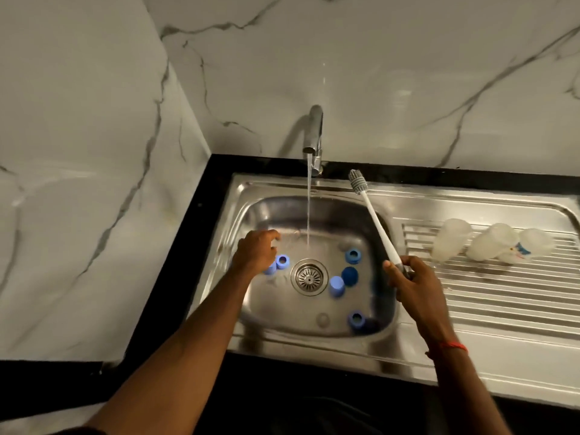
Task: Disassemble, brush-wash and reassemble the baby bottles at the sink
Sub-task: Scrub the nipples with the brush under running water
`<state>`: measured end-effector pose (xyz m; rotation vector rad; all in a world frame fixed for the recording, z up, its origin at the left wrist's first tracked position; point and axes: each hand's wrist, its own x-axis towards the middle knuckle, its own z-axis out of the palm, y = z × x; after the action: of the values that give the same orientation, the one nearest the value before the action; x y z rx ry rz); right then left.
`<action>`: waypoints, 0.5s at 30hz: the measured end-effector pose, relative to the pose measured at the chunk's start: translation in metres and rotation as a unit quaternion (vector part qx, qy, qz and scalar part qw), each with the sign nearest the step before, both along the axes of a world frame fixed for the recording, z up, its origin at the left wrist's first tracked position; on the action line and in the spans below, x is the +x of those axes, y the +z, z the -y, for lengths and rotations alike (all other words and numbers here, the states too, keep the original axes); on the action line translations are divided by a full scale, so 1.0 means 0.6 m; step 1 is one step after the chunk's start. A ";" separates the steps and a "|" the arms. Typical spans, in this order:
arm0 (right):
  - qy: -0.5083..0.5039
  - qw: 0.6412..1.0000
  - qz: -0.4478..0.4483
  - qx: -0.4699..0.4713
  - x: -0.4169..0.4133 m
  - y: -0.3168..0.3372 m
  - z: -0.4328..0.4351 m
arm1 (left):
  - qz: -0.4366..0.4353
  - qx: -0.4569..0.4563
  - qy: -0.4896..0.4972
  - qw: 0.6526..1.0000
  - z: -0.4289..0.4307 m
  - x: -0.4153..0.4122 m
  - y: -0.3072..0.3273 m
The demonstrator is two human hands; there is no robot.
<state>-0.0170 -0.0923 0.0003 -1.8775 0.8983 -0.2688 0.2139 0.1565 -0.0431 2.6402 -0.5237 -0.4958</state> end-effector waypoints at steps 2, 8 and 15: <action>0.003 1.000 -0.010 -0.002 0.002 -0.003 -0.010 | -0.004 0.043 -0.004 0.999 -0.019 0.009 -0.010; 0.014 0.999 -0.047 0.017 0.017 0.005 -0.041 | -0.039 0.045 -0.033 0.998 -0.030 0.030 -0.031; 0.020 0.995 -0.100 0.010 0.043 -0.004 -0.075 | -0.050 0.052 -0.040 0.997 -0.018 0.050 -0.061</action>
<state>0.0087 -0.0470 -0.0022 -1.9254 0.9917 -0.0470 0.2438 0.1672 -0.0799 2.6846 -0.5902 -0.6930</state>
